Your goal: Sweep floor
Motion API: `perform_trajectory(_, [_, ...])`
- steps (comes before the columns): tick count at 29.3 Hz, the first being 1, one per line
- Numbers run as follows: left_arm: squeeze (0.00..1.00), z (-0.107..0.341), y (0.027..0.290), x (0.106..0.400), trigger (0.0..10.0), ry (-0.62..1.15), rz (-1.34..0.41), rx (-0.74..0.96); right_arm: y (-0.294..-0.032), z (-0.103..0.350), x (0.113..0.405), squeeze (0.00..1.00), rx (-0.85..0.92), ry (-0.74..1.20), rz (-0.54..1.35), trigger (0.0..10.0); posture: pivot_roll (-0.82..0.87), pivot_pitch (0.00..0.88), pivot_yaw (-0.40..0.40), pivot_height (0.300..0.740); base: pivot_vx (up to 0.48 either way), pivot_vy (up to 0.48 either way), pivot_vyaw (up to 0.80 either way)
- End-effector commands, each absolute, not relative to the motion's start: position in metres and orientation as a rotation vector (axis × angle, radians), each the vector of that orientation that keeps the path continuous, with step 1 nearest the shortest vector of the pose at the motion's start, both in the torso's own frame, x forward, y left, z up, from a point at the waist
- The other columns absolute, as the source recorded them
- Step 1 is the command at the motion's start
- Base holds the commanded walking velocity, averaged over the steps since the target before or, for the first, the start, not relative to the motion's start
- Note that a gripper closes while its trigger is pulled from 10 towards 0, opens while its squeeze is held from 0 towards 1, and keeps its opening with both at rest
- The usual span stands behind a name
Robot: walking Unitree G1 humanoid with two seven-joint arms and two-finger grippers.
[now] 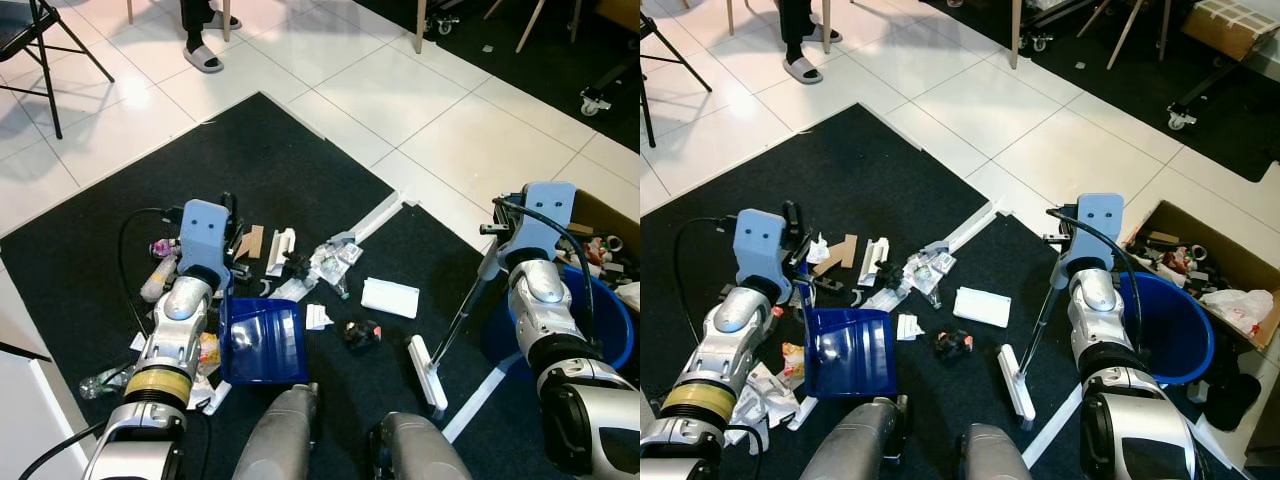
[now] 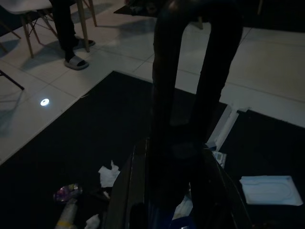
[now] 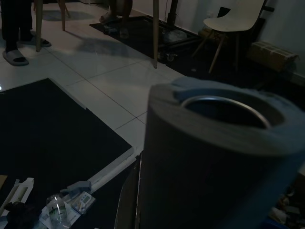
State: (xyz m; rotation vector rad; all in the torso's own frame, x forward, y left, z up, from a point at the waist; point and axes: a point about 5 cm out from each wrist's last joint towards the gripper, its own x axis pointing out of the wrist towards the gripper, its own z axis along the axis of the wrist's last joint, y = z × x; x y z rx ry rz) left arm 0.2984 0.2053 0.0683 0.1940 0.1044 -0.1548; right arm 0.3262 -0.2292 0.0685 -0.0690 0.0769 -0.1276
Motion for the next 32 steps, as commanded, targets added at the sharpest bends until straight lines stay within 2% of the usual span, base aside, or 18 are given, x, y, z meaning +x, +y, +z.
perform_trajectory(1, [0.0,0.062,0.199,0.295,10.0,0.131,-0.166,0.147,-0.231,0.07,0.326,0.0,-0.083,0.063,-0.128,10.0,0.02,0.087,-0.034,0.74,0.0,0.0,0.0])
perform_trajectory(18, [0.0,0.049,0.191,0.292,10.0,0.199,-0.18,0.078,-0.234,0.075,0.329,0.0,-0.096,0.055,-0.123,10.0,0.0,0.087,-0.052,0.74,0.0,0.0,0.0])
perform_trajectory(24, [0.0,0.065,0.184,0.298,10.0,0.126,-0.229,0.166,-0.234,0.075,0.329,0.0,-0.097,0.055,-0.123,10.0,0.0,0.084,-0.052,0.74,0.0,0.0,0.0])
perform_trajectory(32, [0.0,0.057,0.193,0.295,10.0,0.148,-0.142,0.192,-0.232,0.076,0.331,0.0,-0.102,0.056,-0.113,10.0,0.0,0.082,-0.052,0.74,0.0,0.0,0.0])
